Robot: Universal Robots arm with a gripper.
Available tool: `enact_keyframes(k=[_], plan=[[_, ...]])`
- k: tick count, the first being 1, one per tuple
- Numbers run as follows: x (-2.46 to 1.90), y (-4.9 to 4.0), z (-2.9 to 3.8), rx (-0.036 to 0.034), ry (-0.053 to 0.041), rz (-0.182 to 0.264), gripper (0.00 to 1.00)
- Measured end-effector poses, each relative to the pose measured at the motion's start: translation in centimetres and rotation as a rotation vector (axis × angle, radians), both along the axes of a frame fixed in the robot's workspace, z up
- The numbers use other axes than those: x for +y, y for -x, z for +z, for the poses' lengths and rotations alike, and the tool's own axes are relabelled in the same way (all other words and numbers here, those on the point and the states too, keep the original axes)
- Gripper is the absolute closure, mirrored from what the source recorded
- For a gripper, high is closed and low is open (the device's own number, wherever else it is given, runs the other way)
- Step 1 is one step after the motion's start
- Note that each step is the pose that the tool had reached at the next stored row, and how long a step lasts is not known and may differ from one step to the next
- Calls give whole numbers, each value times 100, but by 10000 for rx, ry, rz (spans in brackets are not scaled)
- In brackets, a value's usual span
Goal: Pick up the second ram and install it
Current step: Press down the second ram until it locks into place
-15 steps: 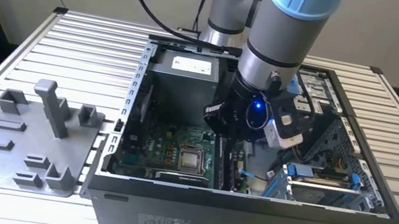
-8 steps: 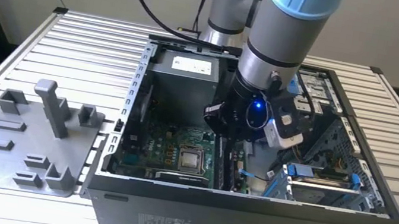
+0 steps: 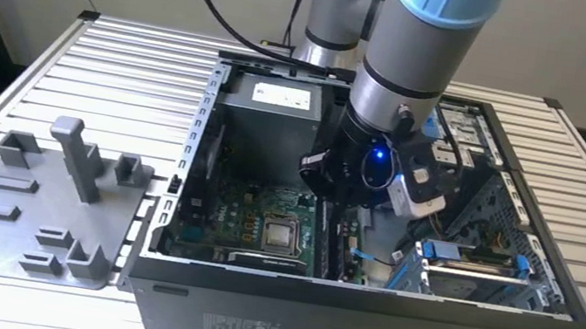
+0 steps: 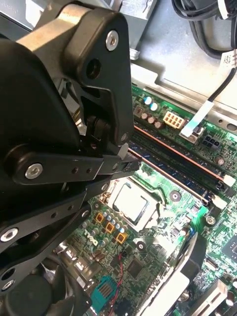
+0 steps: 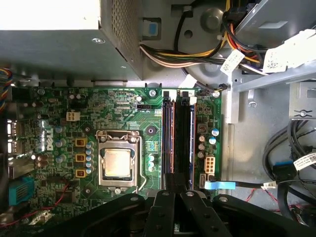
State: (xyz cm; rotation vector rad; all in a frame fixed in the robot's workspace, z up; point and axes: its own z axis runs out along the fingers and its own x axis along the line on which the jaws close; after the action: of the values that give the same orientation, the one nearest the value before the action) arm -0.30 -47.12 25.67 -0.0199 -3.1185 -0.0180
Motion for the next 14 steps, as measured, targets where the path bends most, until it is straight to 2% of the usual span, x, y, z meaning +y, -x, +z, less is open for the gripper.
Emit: enact_keyframes(k=[5,14], plan=[[0,0,0,0,1,334,89],[0,5,-3,-13,-35,1514,89]])
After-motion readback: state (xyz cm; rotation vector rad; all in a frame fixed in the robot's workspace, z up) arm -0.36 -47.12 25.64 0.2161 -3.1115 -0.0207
